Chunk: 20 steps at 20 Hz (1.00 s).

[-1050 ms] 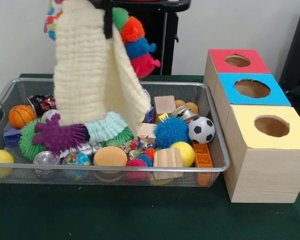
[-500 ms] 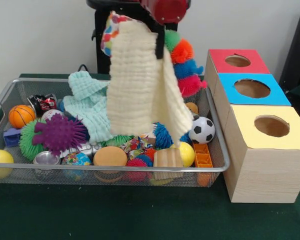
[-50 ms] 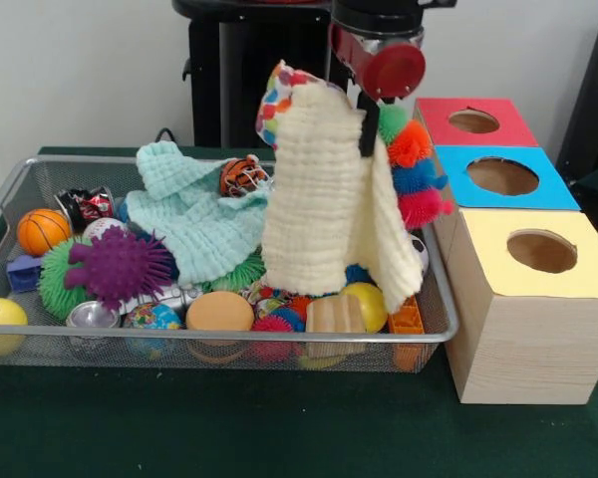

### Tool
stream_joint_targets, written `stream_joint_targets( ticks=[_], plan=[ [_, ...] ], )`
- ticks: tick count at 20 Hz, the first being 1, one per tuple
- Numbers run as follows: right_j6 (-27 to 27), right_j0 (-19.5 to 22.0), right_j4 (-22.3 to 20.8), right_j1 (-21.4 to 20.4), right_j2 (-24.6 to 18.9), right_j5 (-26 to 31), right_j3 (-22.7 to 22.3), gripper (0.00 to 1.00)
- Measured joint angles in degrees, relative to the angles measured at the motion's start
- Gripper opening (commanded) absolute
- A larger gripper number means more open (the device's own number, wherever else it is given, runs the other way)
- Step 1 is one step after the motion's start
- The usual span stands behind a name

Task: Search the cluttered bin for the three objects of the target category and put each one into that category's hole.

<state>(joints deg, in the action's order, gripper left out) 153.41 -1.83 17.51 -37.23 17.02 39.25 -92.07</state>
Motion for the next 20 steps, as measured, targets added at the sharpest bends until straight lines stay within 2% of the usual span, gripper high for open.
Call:
stream_joint_targets(
  ticks=[5, 6, 20],
  plan=[
    [0.0, -1.0, 1.1, 2.0, 0.0, -2.6, 0.0, 0.00],
    [0.0, -1.1, 1.2, 2.9, 0.1, -3.4, 0.0, 1.00],
    [0.0, -0.7, 2.5, 3.5, 0.1, -3.6, 0.0, 1.00]
  ],
)
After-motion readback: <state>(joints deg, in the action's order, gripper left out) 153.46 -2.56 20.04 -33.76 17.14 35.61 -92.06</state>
